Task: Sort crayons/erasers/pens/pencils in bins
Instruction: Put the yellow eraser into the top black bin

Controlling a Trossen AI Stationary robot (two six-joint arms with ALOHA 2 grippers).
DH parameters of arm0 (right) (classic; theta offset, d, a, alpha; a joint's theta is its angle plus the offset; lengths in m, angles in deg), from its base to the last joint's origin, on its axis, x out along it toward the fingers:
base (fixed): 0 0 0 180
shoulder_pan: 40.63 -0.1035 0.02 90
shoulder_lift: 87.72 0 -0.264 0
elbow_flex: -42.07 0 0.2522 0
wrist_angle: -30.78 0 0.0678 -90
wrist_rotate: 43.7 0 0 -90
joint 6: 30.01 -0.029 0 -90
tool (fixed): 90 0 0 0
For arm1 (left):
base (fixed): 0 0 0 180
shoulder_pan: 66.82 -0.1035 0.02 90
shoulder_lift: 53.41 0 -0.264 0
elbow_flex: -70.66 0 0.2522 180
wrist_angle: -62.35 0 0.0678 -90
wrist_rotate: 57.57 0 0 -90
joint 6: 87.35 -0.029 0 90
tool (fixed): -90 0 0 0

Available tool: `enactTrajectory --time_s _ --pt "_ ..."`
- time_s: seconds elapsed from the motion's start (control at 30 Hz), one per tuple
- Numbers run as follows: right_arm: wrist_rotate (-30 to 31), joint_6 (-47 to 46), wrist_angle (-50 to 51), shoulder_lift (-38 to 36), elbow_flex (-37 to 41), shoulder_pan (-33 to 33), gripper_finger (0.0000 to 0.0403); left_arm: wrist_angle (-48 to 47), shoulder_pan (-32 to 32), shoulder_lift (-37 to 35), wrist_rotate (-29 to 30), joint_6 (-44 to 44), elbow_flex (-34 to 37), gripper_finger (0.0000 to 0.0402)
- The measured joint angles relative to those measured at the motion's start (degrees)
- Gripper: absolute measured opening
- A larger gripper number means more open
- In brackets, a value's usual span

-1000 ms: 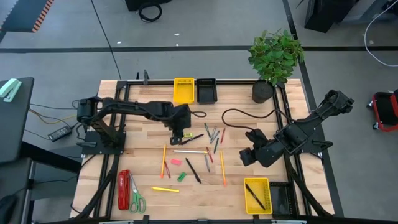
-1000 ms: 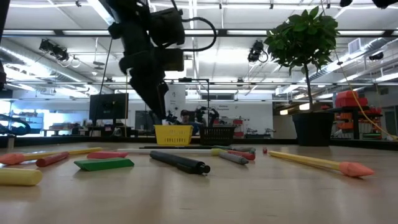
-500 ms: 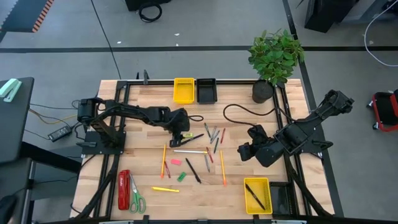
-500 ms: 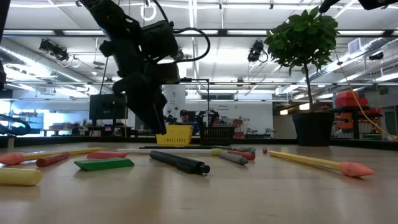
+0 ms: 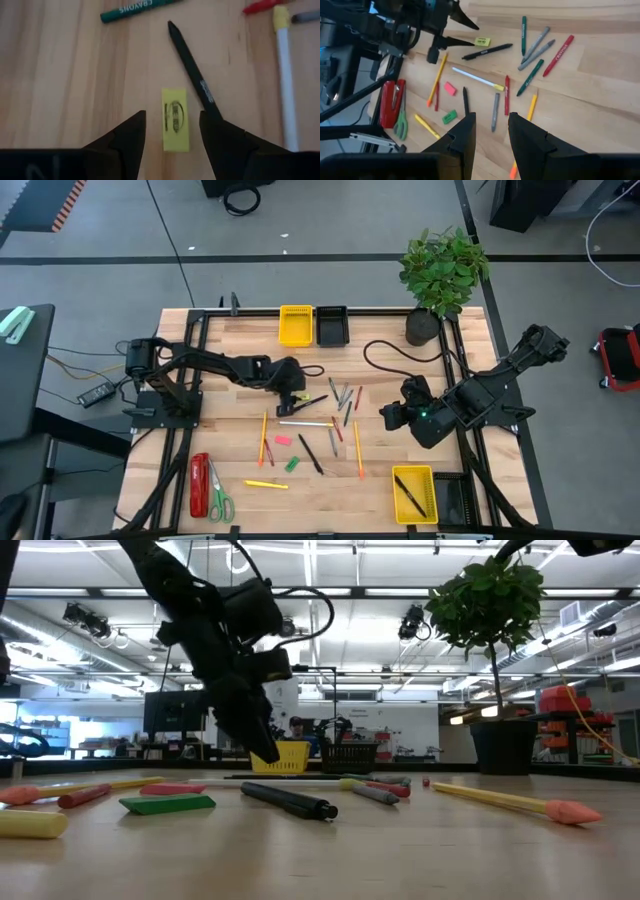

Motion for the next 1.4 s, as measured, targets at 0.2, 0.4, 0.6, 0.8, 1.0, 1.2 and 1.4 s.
enactTrajectory --time_s 0.2,0.4,0.6,0.8,1.0,1.2,1.4 --pt "1.35 -2.28 1.32 1.59 0.0 0.04 0.0121 1.61 0.04 4.07 -0.31 1.38 -0.07 0.0194" --pt "0.75 -7.21 0.53 4.0 0.0 -0.04 0.0121 2.19 -0.52 4.39 -0.09 1.86 -0.07 0.0193" --pt "0.55 -9.61 -0.46 6.65 0.0 -0.04 0.0121 1.61 -0.92 4.48 -0.03 4.08 -0.07 0.0175" --pt "-0.55 -11.21 -1.75 8.83 0.0 -0.04 0.0121 1.33 0.35 4.49 0.84 7.42 -0.07 0.0143" --pt "-0.77 -12.28 -1.81 9.23 0.0 -0.04 0.0121 0.62 -0.17 3.58 -0.71 9.39 -0.01 0.0104" --pt "-0.77 -10.08 -1.64 8.84 0.0 -0.04 0.0121 -3.52 -2.87 2.61 -4.73 9.41 -1.96 0.008" --pt "-0.68 -9.14 -1.62 8.72 0.0 -0.06 0.0121 -10.62 -5.68 2.48 -5.18 8.95 -7.66 0.0082"
